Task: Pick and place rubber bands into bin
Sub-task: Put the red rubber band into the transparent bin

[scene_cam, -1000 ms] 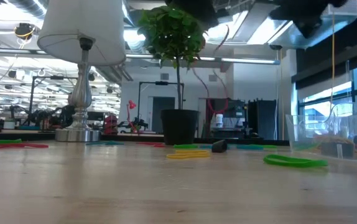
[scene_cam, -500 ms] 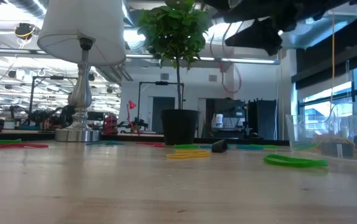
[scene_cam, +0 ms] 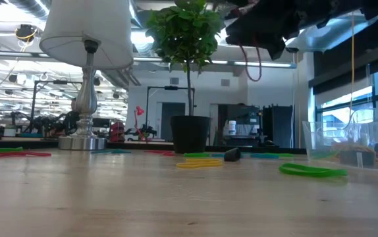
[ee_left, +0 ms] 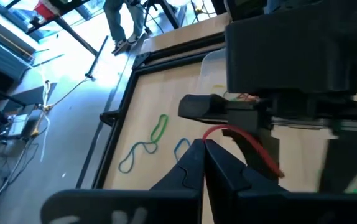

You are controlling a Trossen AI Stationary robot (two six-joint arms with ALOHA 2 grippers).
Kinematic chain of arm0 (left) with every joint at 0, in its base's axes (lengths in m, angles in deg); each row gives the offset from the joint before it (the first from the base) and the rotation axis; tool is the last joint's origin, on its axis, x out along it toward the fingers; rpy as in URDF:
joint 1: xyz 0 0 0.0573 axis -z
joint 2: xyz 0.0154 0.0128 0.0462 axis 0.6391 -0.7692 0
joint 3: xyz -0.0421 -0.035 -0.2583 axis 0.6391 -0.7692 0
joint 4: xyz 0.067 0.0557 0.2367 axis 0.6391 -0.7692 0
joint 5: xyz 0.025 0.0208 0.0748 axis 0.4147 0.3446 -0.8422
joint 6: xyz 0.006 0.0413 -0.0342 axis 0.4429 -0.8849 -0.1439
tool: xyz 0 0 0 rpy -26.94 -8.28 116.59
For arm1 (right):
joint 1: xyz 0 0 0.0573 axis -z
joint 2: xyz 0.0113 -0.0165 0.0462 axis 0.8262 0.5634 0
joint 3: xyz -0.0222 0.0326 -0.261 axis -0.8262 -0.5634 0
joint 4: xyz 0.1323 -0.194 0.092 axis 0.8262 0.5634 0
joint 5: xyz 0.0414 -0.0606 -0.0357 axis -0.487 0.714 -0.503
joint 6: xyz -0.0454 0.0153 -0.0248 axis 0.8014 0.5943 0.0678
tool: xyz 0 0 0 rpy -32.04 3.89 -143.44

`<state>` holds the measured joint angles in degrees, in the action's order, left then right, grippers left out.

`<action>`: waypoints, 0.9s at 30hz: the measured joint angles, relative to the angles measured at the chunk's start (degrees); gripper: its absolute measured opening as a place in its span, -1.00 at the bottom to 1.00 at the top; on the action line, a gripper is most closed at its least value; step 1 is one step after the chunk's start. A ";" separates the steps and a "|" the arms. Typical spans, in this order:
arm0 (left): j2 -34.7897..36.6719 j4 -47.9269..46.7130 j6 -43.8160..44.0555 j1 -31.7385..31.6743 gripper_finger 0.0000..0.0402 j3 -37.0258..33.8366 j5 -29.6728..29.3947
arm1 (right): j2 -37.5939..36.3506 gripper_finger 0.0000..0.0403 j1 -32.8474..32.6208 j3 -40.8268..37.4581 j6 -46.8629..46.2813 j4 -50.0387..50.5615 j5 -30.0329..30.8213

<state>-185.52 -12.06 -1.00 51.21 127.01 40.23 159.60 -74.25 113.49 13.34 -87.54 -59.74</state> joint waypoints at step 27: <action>2.63 -5.89 13.30 0.76 -0.51 0.07 -2.68 | -20.68 -0.99 0.53 0.02 -10.88 30.13 3.75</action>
<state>-182.89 -17.95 12.30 51.97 127.08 37.55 138.92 -73.71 113.52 2.46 -57.41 -55.99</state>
